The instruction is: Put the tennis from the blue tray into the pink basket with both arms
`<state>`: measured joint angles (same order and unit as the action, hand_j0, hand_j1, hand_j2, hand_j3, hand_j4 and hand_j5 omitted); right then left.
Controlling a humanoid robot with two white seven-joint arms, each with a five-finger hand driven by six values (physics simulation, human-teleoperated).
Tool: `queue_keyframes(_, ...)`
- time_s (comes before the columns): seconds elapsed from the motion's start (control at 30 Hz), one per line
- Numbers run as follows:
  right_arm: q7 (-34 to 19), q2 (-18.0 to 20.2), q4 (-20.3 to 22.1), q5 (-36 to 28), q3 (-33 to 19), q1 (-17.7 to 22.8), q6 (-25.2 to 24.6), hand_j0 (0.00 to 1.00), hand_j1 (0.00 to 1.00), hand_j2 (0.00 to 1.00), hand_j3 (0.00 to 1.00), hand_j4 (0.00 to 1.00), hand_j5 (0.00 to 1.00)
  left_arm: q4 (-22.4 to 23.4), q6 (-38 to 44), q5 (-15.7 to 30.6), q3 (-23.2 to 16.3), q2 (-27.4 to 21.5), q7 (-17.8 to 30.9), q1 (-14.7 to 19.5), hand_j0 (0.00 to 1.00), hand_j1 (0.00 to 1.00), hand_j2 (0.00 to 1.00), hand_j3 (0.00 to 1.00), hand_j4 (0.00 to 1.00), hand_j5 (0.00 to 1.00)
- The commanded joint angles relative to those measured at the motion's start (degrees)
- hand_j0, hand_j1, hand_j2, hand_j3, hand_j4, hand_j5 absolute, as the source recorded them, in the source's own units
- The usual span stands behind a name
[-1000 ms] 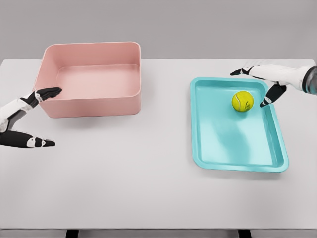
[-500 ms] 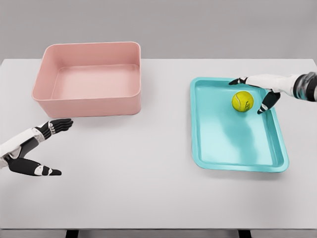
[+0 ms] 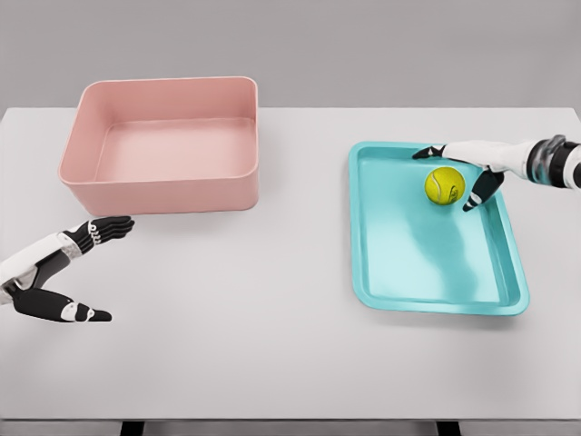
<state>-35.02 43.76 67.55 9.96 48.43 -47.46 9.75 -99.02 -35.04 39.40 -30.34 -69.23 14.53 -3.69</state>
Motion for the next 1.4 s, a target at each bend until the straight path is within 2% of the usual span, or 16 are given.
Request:
queue_keyframes(0.0,0.02,-0.17,-0.57,-0.20,0.08,0.00,0.27,1.00,1.00,1.00,1.00,1.00,1.00,-0.30,0.04,0.33,0.10,-0.21,0.06,0.00,1.00,1.00,1.00,1.00,1.00,1.00)
queue_keyframes(0.27,0.02,-0.17,-0.66,-0.20,0.17,0.00,0.27,1.00,1.00,1.00,1.00,1.00,1.00,-0.73,0.04,0.24,0.36,-1.00,0.06,0.00,1.00,1.00,1.00,1.00,1.00,1.00)
queue_keyframes(0.3,0.02,-0.26,-0.75,-0.38,0.17,0.00,0.27,0.96,0.96,0.96,0.96,0.96,0.96,-0.73,0.04,0.24,0.28,-1.00,-0.03,0.00,1.00,1.00,1.00,1.00,1.00,1.00)
queue_keyframes(0.33,0.02,-0.26,-0.84,-0.73,0.08,0.00,0.27,0.88,0.88,0.88,0.88,0.88,0.88,-0.73,0.04,0.24,0.28,-1.00,-0.03,0.00,1.00,1.00,1.00,1.00,1.00,1.00)
queue_keyframes(0.4,0.02,-0.26,-0.84,-0.73,0.08,0.00,0.36,0.83,0.83,0.83,0.83,0.83,0.83,-0.73,0.04,0.24,0.19,-1.00,0.06,0.00,1.00,1.00,1.00,1.00,1.00,1.00)
queue_keyframes(0.6,0.02,-0.26,-0.84,-0.91,0.08,0.00,0.54,0.61,0.61,0.61,0.61,0.61,0.61,-0.73,0.04,0.24,0.28,-1.00,0.06,0.00,1.00,1.00,1.00,1.00,1.00,1.00)
queue_keyframes(0.67,0.02,-0.61,-0.84,-0.99,0.17,0.00,0.54,0.50,0.50,0.50,0.50,0.50,0.50,-0.73,0.04,0.24,0.19,-1.00,0.06,0.00,1.00,1.00,1.00,1.00,1.00,1.00)
queue_keyframes(0.83,0.02,-0.78,-0.66,-0.91,0.43,0.09,0.62,0.49,0.49,0.49,0.49,0.49,0.49,-0.73,0.04,0.24,0.19,-0.91,0.06,0.00,1.00,1.00,1.00,1.00,1.00,1.00)
queue_keyframes(0.9,0.02,-1.05,-0.75,-0.99,0.52,0.09,0.62,0.43,0.43,0.43,0.43,0.43,0.43,-0.73,0.04,0.24,0.28,-1.00,0.06,0.00,1.00,1.00,1.00,1.00,1.00,1.00)
queue_keyframes(1.1,0.02,-1.22,-0.84,-0.99,0.08,-0.09,1.59,0.44,0.44,0.44,0.44,0.44,0.44,-0.73,0.04,0.15,0.10,-1.00,0.06,0.00,1.00,1.00,1.00,1.00,1.00,1.00)
queue_keyframes(1.27,0.02,-0.87,-0.05,-0.99,-5.36,-0.09,4.49,0.44,0.44,0.44,0.44,0.44,0.44,-0.56,0.04,0.15,0.10,-1.00,0.06,-0.09,1.00,1.00,1.00,1.00,1.00,1.00)
queue_keyframes(1.37,0.02,-1.05,0.13,-1.08,-7.65,0.00,8.71,0.45,0.45,0.45,0.45,0.45,0.45,-0.30,0.04,-0.46,0.10,-0.38,-0.03,-0.35,1.00,1.00,1.00,1.00,1.00,1.00)
